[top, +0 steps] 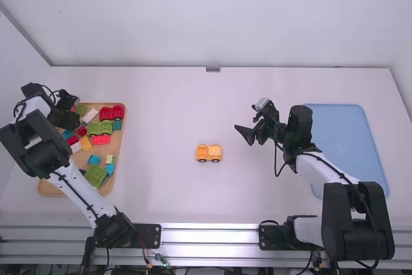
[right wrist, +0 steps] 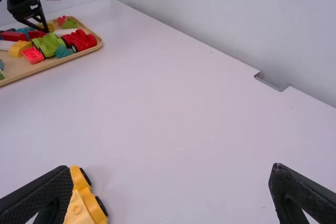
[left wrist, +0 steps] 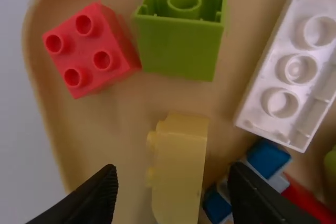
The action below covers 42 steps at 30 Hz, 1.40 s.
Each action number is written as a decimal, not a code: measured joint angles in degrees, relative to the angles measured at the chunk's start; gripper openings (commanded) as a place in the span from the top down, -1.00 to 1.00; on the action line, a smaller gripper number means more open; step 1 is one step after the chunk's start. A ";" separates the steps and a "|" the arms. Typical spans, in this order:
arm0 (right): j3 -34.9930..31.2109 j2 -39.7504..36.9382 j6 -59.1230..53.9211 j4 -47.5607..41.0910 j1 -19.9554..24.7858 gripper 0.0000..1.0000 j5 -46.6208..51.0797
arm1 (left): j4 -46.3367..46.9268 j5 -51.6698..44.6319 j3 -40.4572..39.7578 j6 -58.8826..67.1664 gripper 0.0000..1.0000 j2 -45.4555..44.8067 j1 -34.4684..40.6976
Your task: Assemble lego blocks to make yellow taxi
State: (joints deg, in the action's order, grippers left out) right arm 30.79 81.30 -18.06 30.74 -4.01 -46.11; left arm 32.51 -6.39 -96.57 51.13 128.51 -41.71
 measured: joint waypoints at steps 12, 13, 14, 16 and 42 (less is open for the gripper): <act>0.00 0.00 0.07 -0.09 0.00 -0.97 -0.02 | -1.42 -1.36 0.22 -0.28 0.03 1.46 -0.44; 0.00 0.00 0.13 -0.09 0.00 -0.97 -0.02 | -1.40 -1.40 0.22 -0.28 0.05 1.46 -0.44; 0.00 0.00 0.48 -0.09 0.00 -0.97 -0.04 | -1.38 -1.42 0.22 -0.28 0.10 1.46 -0.44; 0.00 -0.02 1.03 -0.11 0.00 -0.97 -0.04 | -1.51 -1.49 0.22 -0.28 0.18 1.49 -0.46; 1.11 0.00 4.11 -1.46 -3.02 -0.97 -0.04 | 10.51 -8.15 -4.02 -5.90 0.95 -2.10 -0.24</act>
State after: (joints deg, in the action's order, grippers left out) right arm 31.90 81.30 -13.96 29.28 -7.03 -46.15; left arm 43.03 -14.55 -100.60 45.23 126.41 -41.95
